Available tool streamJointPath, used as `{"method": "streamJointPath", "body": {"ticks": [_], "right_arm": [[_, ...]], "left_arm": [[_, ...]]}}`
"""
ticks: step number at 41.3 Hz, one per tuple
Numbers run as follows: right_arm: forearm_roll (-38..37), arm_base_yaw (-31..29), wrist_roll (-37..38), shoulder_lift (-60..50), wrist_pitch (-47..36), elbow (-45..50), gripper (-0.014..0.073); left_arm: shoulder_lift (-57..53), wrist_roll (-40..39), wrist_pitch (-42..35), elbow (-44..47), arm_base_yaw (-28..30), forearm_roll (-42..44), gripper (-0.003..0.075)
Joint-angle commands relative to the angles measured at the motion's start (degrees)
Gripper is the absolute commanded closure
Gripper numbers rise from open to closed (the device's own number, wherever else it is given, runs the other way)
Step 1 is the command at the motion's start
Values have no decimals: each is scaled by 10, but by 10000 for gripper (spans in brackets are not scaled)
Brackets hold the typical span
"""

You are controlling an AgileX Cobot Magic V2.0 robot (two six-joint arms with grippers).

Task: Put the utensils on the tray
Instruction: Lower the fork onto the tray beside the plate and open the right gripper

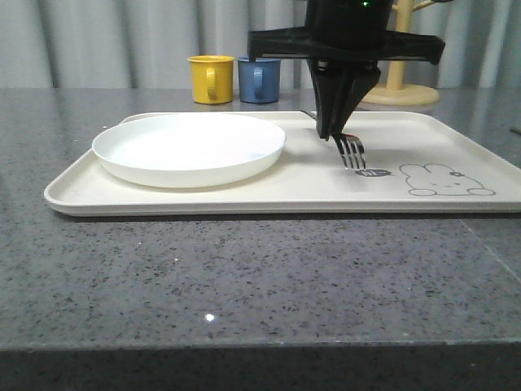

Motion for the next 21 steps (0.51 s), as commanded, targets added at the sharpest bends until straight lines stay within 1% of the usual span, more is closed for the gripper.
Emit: {"method": "streamJointPath", "body": {"ticks": [1,9,18,21], "right_arm": [[-4,-1,12,-25,-14,-21,690],[14,-1,12,-12,-20,-21,627],[21,-1,12,3,-20,-21,620],[21,-1,12,2,-20,-23,583]], "left_arm": [[7,-4,-48,-14,1,-2,739],[7,-4,-48,-14,1,-2,739],[7,-4,-48,-14,1,-2,739],[7,-4,-48,-14,1,-2,739]]}}
